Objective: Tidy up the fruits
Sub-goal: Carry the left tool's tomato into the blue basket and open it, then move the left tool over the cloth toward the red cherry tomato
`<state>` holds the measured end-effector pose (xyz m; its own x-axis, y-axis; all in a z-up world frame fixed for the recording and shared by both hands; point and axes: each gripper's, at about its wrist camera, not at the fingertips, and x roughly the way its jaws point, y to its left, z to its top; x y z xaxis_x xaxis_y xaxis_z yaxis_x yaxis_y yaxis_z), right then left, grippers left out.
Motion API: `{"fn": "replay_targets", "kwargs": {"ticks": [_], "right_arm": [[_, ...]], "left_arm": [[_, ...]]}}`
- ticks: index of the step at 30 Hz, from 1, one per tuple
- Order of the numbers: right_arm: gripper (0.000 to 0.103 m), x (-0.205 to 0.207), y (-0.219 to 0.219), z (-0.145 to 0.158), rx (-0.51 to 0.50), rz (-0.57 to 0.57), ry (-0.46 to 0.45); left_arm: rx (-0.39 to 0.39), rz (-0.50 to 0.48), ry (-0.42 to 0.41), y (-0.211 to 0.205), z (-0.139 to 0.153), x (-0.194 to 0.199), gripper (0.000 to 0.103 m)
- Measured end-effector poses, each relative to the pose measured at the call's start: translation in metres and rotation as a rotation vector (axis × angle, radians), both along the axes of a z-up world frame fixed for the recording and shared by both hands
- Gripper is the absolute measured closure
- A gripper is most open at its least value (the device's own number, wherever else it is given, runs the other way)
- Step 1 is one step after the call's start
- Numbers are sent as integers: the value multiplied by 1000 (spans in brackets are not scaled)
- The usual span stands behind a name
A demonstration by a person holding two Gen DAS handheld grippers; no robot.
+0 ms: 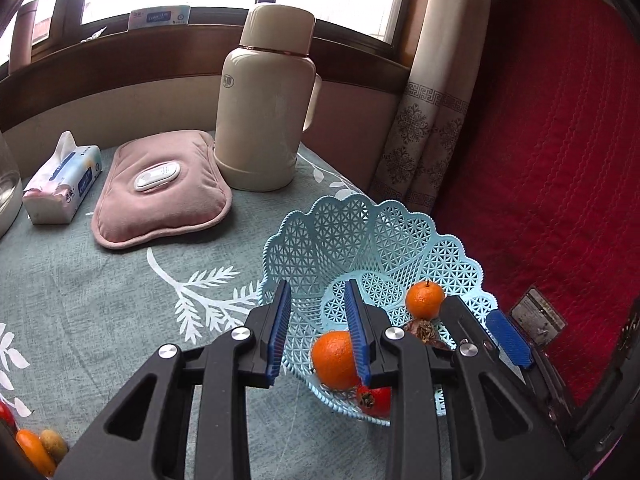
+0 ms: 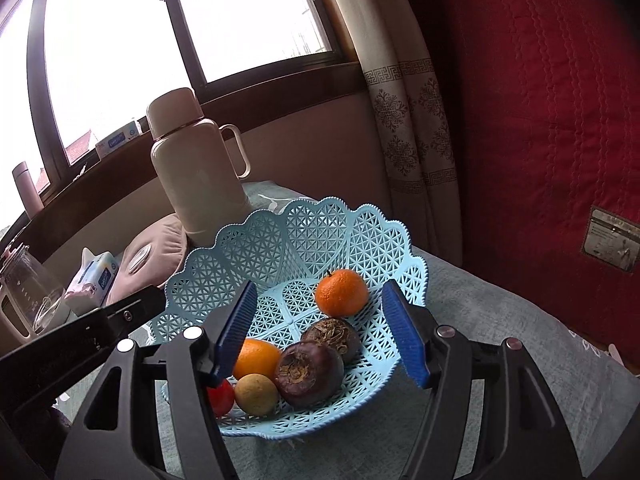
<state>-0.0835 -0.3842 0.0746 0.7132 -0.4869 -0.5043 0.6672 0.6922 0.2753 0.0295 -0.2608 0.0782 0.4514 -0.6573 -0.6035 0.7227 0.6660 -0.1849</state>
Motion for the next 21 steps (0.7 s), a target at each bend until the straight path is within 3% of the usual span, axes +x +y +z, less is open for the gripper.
{"fn": "replay_targets", "kwargs": {"ticks": [3, 5, 6, 16, 21], "right_arm": [[36, 0, -1, -1, 5, -1, 1], [36, 0, -1, -1, 4, 0, 2], [35, 0, -1, 0, 4, 1, 3], [35, 2, 2, 0, -7, 8, 5], [35, 0, 3, 0, -5, 11, 6]], "left_arm": [[6, 10, 10, 3, -3, -1, 73], [15, 38, 22, 9, -5, -1, 50], [18, 62, 20, 14, -5, -1, 46], [54, 241, -60, 89, -4, -15, 46], [65, 396, -58, 144, -3, -5, 46]]}}
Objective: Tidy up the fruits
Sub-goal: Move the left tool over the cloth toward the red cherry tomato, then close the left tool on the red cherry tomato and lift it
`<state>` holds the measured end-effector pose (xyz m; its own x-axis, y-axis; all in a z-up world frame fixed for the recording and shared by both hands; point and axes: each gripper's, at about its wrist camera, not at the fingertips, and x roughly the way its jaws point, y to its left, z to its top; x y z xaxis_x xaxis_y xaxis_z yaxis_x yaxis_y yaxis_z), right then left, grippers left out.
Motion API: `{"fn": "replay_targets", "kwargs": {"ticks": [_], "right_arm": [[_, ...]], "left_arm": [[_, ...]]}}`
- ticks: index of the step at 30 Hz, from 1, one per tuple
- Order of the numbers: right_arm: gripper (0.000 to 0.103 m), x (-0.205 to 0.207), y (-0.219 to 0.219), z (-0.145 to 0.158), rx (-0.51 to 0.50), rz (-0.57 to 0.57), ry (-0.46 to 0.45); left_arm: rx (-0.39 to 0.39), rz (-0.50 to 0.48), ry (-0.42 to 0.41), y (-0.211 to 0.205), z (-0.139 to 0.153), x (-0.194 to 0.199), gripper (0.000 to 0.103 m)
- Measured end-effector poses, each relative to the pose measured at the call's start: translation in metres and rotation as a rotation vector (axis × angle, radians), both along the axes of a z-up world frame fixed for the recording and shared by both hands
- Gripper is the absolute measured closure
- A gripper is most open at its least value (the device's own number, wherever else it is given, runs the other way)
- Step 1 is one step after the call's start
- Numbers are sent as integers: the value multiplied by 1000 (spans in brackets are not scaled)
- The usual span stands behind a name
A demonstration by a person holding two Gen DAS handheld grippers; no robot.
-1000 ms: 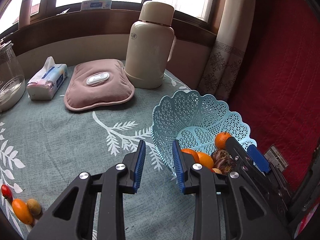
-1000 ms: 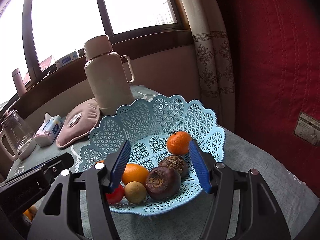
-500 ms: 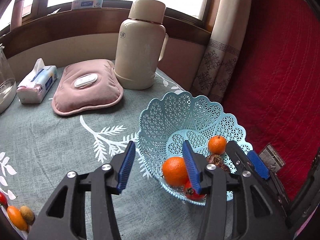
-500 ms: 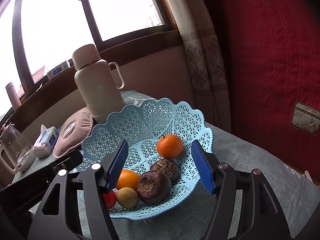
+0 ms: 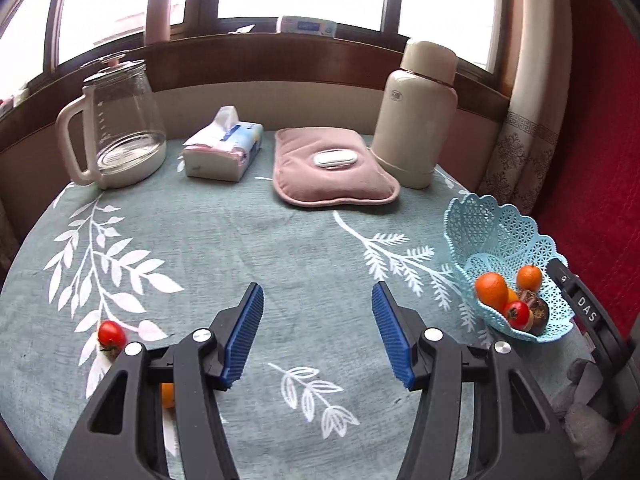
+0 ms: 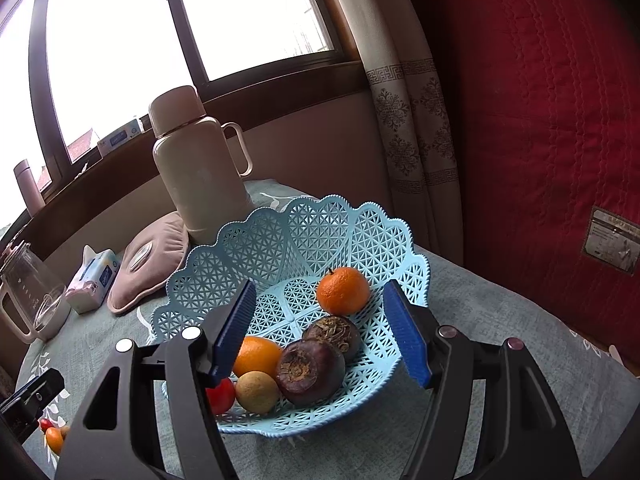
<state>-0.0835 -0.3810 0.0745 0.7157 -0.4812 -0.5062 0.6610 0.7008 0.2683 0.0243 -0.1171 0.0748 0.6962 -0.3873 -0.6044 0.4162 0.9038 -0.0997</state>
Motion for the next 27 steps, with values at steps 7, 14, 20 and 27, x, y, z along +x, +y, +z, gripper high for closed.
{"fn": "replay_targets", "kwargs": {"ticks": [7, 14, 20, 27], "right_arm": [[35, 0, 1, -1, 3, 7, 5], [35, 1, 2, -2, 9, 12, 8], [35, 1, 2, -1, 9, 11, 9], [35, 1, 2, -2, 10, 11, 9]], "left_arm": [[-1, 190, 19, 69, -3, 20, 54], [26, 286, 77, 113, -22, 37, 64], [0, 295, 156, 127, -40, 47, 67], [4, 301, 194, 128, -55, 53, 76]]}}
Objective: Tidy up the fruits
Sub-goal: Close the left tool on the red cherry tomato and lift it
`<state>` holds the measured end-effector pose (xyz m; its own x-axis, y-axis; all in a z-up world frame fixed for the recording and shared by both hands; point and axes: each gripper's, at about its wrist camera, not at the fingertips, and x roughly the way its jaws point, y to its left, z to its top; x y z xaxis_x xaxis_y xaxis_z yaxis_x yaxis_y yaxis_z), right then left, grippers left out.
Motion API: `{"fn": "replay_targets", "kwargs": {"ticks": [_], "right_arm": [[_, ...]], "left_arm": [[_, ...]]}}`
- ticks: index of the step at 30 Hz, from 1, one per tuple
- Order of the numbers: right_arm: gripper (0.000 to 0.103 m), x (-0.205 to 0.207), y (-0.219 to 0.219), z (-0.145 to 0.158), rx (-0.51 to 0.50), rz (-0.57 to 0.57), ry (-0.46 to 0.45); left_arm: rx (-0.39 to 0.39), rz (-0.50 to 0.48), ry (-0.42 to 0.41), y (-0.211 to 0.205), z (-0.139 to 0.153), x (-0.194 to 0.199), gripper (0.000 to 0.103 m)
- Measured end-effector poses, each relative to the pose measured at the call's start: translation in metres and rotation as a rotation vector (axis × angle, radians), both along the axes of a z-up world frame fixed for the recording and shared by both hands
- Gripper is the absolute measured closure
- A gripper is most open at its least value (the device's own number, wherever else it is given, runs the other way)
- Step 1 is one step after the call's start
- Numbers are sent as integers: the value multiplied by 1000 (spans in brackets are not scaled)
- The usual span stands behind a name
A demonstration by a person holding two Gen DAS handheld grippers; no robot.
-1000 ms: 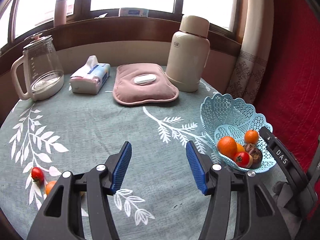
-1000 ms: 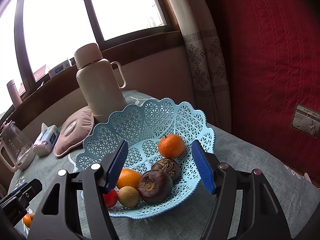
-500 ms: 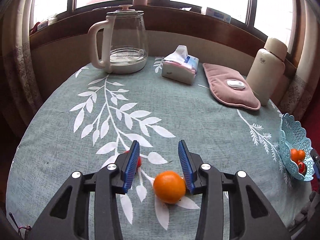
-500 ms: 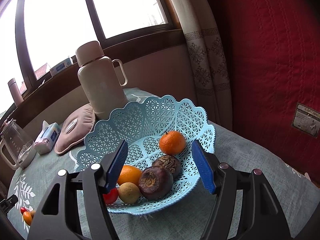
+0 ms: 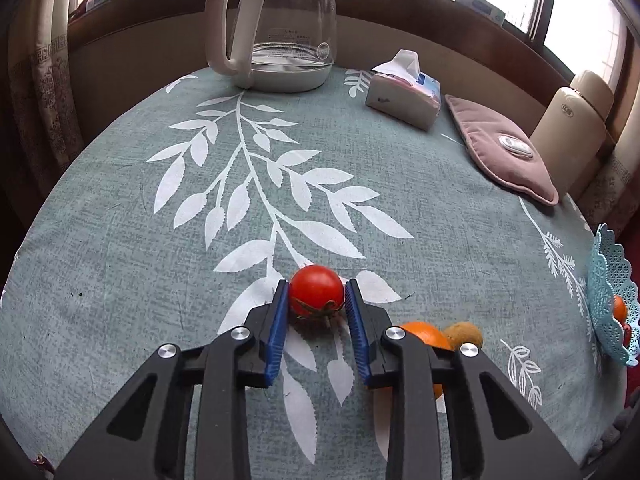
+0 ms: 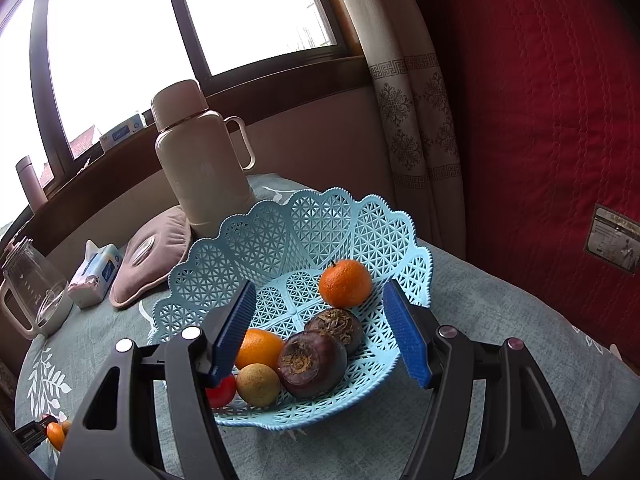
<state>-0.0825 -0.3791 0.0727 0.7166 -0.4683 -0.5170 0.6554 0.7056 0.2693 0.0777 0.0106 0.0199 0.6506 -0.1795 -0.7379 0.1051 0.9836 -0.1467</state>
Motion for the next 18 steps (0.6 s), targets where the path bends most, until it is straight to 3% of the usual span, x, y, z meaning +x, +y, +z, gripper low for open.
{"fn": "replay_targets", "kwargs": {"ticks": [9, 18], "right_arm": [[35, -1, 1, 0, -8, -8, -10], [35, -4, -1, 1, -1, -17, -18]], "left_arm": [[-3, -30, -54, -18, 21, -6, 76], [-41, -252, -127, -114, 56, -19, 76]]}}
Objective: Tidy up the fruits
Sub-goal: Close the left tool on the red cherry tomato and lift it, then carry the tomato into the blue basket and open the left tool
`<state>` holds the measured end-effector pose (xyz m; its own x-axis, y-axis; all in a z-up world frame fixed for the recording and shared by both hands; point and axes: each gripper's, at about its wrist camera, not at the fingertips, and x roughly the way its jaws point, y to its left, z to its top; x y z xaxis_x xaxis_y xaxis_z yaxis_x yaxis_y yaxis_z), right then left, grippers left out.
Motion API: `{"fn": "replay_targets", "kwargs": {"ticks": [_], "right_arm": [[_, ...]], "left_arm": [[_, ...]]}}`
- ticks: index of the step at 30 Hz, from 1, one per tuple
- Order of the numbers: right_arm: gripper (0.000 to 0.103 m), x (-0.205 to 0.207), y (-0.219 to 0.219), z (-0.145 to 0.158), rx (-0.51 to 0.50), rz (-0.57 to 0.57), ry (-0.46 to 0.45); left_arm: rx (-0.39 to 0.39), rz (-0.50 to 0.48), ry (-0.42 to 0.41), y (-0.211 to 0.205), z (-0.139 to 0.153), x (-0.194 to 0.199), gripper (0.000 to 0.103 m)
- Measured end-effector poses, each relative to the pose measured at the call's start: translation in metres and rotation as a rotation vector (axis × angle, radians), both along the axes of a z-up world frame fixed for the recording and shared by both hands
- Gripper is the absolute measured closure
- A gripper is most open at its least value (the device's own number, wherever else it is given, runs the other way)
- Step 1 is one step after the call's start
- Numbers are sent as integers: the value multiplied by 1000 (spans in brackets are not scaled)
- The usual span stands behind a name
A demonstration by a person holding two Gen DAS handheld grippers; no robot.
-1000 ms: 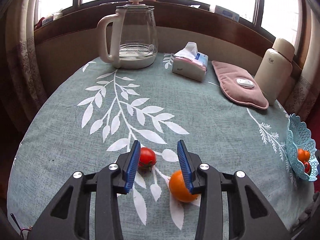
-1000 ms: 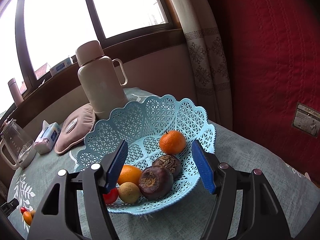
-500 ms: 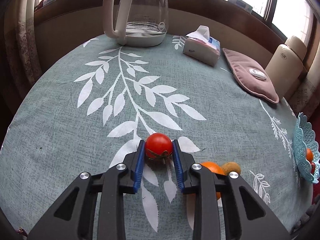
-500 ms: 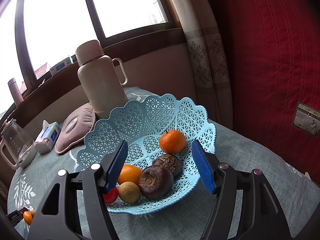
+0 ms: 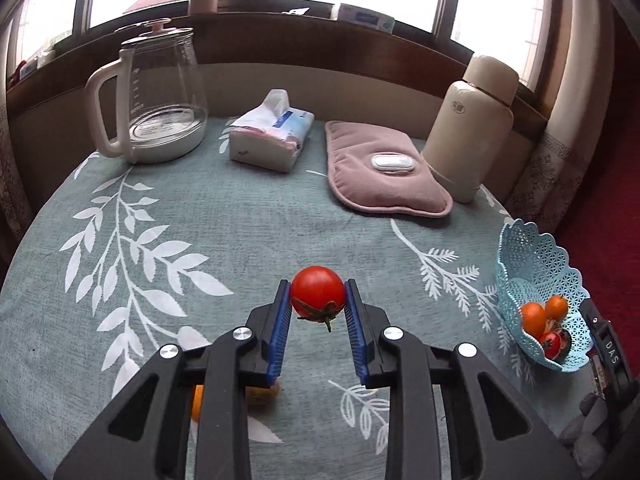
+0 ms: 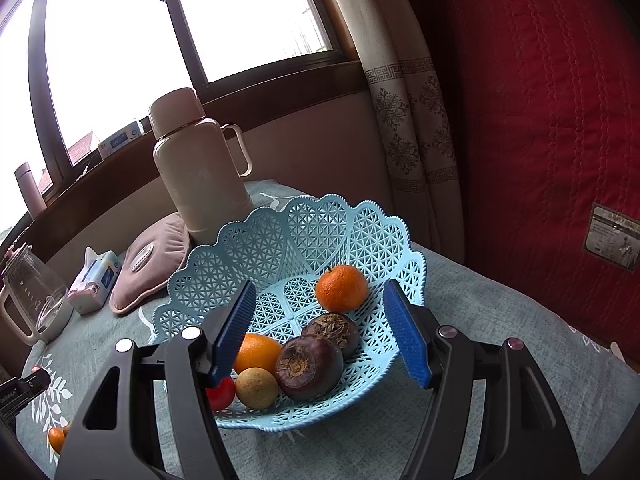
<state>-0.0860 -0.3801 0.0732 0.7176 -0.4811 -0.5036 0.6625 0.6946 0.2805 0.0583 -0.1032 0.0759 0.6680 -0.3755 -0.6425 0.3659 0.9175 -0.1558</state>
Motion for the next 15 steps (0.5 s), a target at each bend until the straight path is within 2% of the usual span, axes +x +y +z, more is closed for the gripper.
{"fn": "replay_targets", "kwargs": {"ticks": [6, 15], "right_arm": [[35, -1, -3, 0, 11, -5, -4], [35, 0, -7, -1, 32, -14, -5]], "left_arm": [[-16, -164, -3, -70, 8, -10, 76], [-26, -361, 1, -147, 2, -20, 76]]}}
